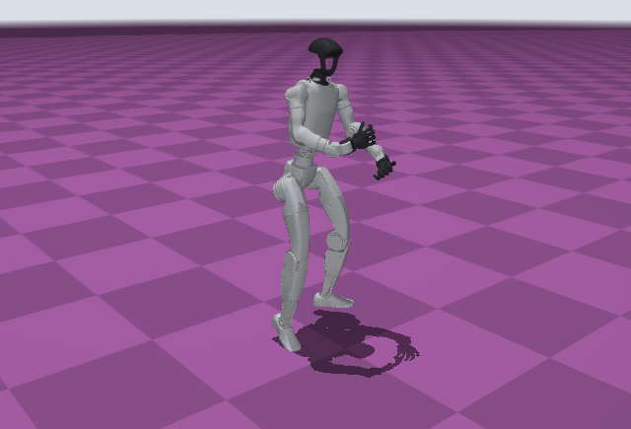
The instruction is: Kungfu
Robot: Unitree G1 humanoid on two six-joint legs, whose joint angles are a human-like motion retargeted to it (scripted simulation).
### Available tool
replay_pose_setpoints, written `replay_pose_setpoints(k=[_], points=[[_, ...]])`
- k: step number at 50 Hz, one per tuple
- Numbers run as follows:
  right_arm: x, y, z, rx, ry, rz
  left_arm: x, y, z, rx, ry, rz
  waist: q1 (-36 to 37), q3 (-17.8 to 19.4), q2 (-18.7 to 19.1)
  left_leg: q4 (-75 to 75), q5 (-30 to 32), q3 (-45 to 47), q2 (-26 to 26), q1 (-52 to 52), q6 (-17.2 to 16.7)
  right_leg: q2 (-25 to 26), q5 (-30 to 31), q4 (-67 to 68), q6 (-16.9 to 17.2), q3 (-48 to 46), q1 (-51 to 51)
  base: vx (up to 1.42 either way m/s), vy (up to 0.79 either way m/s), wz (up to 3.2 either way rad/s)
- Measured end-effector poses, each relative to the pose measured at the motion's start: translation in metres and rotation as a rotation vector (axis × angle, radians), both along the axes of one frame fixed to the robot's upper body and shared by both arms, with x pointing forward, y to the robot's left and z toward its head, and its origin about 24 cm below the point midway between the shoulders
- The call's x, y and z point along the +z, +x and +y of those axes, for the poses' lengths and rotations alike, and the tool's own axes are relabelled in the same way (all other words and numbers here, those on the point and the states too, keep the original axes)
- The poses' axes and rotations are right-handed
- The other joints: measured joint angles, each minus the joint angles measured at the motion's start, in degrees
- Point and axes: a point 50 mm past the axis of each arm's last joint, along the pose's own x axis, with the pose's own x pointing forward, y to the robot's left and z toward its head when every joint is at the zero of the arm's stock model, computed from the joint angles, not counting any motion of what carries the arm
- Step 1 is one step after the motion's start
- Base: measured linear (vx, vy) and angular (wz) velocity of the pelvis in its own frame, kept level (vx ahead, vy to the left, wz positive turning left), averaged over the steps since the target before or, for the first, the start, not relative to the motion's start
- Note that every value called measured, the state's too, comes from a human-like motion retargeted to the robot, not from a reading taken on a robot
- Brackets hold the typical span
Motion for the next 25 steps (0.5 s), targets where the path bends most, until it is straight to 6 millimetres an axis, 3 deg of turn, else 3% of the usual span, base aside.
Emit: replay_pose_setpoints(k=[3, 5, 9, 12, 15, 18, 20, 25], points=[[0.084, 0.013, -0.005, 0.022, 0.105, -0.223, -0.029, -0.018, 0.010, 0.059, 0.072, 0.181, -1.06, -2.59, -0.04, -9.76, 4.44, 4.39, -0.61, 5.62, 1.84, -1.70, -7.08, 14.83, 0.00, -10.18, -6.78, 0.02, 0.16, -0.46], [0.144, 0.016, -0.013, -0.006, 0.189, -0.372, -0.049, -0.037, 0.004, 0.031, 0.092, 0.270, -2.09, -4.33, 0.27, -14.98, 7.41, 4.69, -0.56, 7.67, 1.93, 0.46, -14.58, 27.68, 0.00, -12.58, -13.30, 0.05, -0.15, 0.00], [0.252, 0.006, -0.042, -0.133, 0.298, -0.641, -0.087, -0.093, -0.027, -0.195, 0.045, 0.403, -4.56, -7.13, 1.45, -23.04, 11.24, 2.47, -3.38, 10.67, 3.57, -1.28, -31.38, 52.00, 0.00, -17.95, -24.51, 0.17, 0.00, 0.54], [0.310, -0.010, -0.066, -0.217, 0.363, -0.741, -0.105, -0.140, -0.052, -0.383, -0.060, 0.525, -8.10, -7.13, 3.38, -26.51, 12.76, -1.68, -5.52, 12.61, 5.78, -3.89, -43.61, 65.38, 0.00, -20.88, -29.45, 0.20, 0.09, 1.13], [0.345, -0.025, -0.087, -0.277, 0.430, -0.785, -0.115, -0.178, -0.071, -0.461, -0.175, 0.643, -10.85, -6.30, 4.97, -27.21, 13.32, -5.30, -5.75, 13.56, 7.26, -1.90, -51.49, 71.83, 0.00, -21.44, -34.55, 0.14, -0.02, 0.95], [0.360, -0.034, -0.101, -0.326, 0.502, -0.820, -0.123, -0.201, -0.082, -0.448, -0.206, 0.729, -12.68, -5.34, 5.68, -26.72, 12.84, -7.45, -6.49, 15.12, 8.81, -0.83, -54.83, 73.64, 0.00, -19.60, -37.25, 0.11, 0.07, 0.73], [0.363, -0.035, -0.107, -0.365, 0.545, -0.832, -0.126, -0.205, -0.080, -0.460, -0.164, 0.739, -13.89, -4.96, 5.79, -26.11, 12.68, -8.74, -6.82, 15.64, 9.05, -0.43, -55.54, 73.05, -0.66, -18.44, -38.28, 0.09, 0.01, 0.62], [0.352, -0.031, -0.117, -0.432, 0.625, -0.821, -0.127, -0.194, -0.067, -0.456, -0.062, 0.675, -15.15, -5.31, 5.00, -25.67, 13.40, -9.69, -7.01, 16.78, 7.12, -0.15, -54.91, 69.08, -2.66, -16.31, -38.36, 0.08, -0.02, 0.34]])
